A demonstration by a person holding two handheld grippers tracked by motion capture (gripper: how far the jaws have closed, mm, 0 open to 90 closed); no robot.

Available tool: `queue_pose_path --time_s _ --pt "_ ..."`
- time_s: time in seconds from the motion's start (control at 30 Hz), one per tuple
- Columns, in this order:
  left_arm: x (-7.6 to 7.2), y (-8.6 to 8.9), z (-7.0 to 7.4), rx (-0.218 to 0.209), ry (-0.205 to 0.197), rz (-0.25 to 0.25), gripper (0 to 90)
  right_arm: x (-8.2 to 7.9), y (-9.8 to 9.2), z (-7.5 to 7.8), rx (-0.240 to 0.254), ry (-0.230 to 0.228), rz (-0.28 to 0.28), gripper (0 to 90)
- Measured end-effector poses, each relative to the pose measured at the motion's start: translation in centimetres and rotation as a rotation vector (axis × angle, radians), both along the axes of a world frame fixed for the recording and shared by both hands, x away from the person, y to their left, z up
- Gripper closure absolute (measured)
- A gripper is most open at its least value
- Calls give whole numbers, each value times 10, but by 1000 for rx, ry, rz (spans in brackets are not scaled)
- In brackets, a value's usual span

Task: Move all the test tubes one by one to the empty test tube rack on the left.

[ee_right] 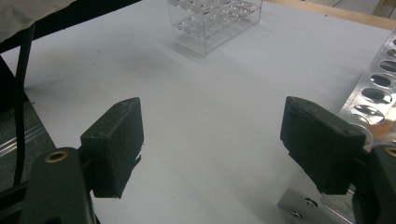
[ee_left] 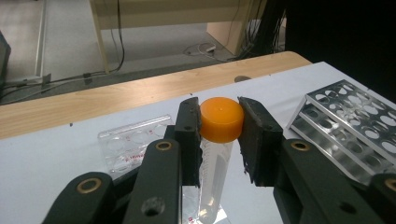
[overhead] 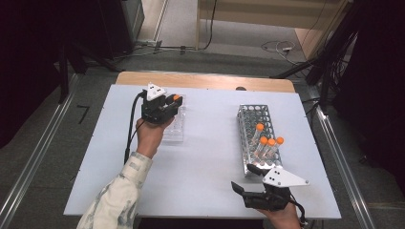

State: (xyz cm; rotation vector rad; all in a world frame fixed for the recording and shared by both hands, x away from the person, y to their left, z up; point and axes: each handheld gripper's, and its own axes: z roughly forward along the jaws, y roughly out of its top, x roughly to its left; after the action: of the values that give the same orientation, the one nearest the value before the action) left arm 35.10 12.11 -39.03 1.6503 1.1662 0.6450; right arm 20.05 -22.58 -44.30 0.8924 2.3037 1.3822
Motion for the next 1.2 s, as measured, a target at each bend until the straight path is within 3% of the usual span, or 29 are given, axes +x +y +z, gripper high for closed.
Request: queue_pose_path --time_s 0.43,0.6,0.87,1.1,1.2 --pt "-1 -4 -28 44 36 5 704 -1 -1 0 1 1 -5 199" --pt "-3 -6 -32 61 31 7 703 0 -2 0 1 2 -6 199" --pt "-3 -7 -40 64 56 3 689 0 -2 -1 0 2 -7 200" --pt "-6 -8 -38 52 53 -6 522 1 -3 -1 1 6 -12 199" --pt "-9 -8 -37 64 58 10 408 1 -5 -1 5 7 -21 199"
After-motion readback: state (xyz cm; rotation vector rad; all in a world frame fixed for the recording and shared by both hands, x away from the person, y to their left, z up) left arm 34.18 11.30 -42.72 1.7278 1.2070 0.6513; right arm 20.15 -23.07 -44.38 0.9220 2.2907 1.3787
